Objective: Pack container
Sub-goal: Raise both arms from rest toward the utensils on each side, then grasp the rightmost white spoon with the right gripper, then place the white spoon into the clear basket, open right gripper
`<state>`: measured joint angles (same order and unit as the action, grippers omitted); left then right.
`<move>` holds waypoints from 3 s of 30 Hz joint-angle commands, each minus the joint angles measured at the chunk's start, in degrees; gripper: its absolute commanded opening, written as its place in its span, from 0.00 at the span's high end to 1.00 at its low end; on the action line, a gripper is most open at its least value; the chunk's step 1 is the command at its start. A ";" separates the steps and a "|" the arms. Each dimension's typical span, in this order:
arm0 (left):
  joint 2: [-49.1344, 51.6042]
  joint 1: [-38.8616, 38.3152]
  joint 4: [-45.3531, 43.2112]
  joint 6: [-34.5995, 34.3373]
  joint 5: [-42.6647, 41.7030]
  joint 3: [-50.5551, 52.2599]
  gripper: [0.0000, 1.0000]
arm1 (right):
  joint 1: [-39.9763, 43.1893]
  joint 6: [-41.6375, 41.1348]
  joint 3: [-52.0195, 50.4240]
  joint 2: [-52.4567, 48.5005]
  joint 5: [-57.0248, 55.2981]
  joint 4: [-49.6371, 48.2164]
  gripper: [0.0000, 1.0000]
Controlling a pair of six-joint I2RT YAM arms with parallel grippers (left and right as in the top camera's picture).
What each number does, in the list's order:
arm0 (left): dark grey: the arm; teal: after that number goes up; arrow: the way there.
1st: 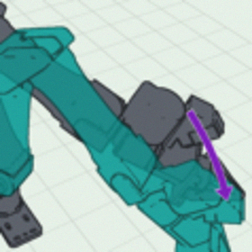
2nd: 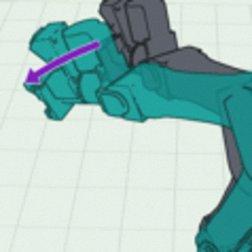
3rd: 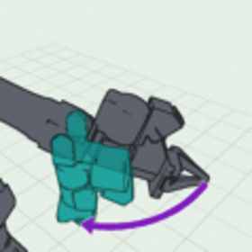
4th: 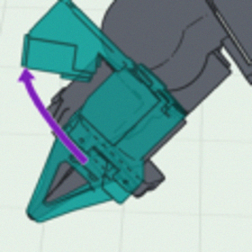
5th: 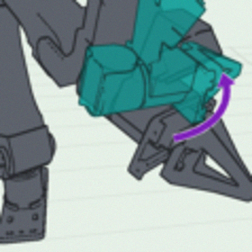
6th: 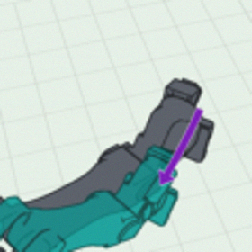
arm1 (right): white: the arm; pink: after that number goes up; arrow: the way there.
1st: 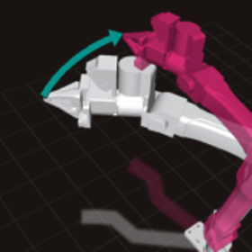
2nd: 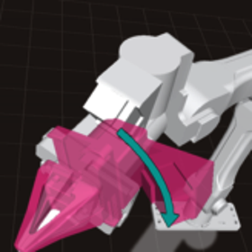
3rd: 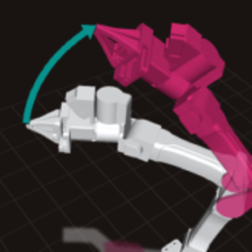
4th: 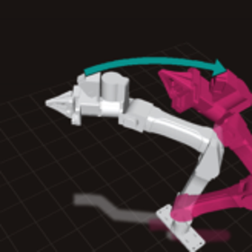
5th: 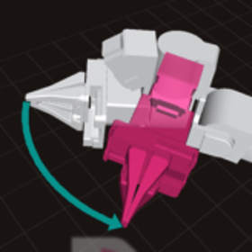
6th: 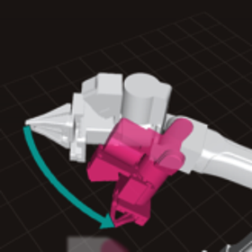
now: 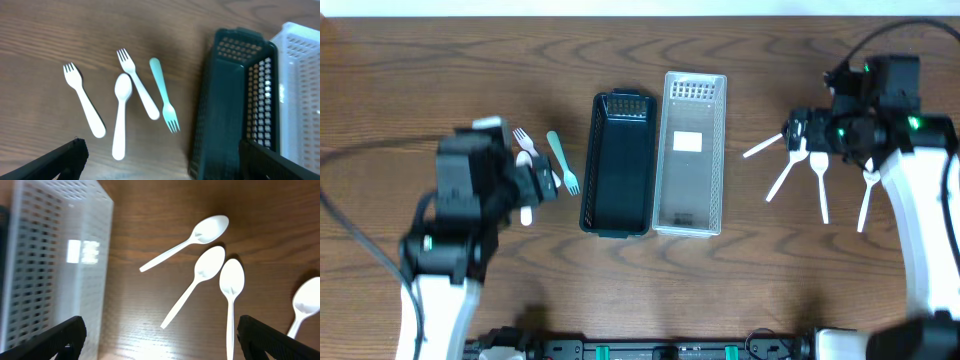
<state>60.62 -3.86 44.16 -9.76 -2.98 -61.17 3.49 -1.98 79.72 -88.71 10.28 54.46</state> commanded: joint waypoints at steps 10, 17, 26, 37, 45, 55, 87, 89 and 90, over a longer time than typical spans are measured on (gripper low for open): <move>9.35 5.77 1.99 2.71 2.60 -7.54 0.02 | 8.70 -2.25 1.73 -18.29 -6.51 1.75 0.22; 9.35 6.69 2.05 2.67 2.58 -7.54 0.02 | 9.62 -1.16 1.57 -22.67 -10.12 2.58 0.28; 9.35 6.69 2.08 2.67 2.58 -7.54 0.02 | 9.20 -1.22 1.18 -26.40 -10.47 2.91 0.42; 9.35 6.69 2.08 2.67 2.58 -7.54 0.02 | 9.18 -1.84 0.92 -29.75 -10.47 3.10 0.57; 9.35 6.69 2.08 2.67 2.58 -7.54 0.02 | 9.18 -1.86 0.79 -31.71 -10.47 2.78 0.74; 9.35 6.69 2.08 2.67 2.58 -7.54 0.02 | 8.61 -4.83 5.44 -26.05 -9.81 9.70 0.99; 9.35 6.69 2.08 2.67 2.56 -7.54 0.02 | -26.69 -17.55 11.17 -21.00 -0.50 -7.23 0.55; 9.35 6.69 2.08 2.67 2.58 -7.54 0.02 | -24.44 -17.46 12.13 -17.92 -2.78 -5.75 0.54; 9.35 6.69 2.08 2.67 2.58 -7.54 0.02 | -22.84 -17.46 12.33 -15.98 -4.74 -5.03 0.53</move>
<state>69.95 2.52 46.11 -7.62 -1.08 -67.35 -22.98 -21.47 89.21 -111.35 8.54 48.58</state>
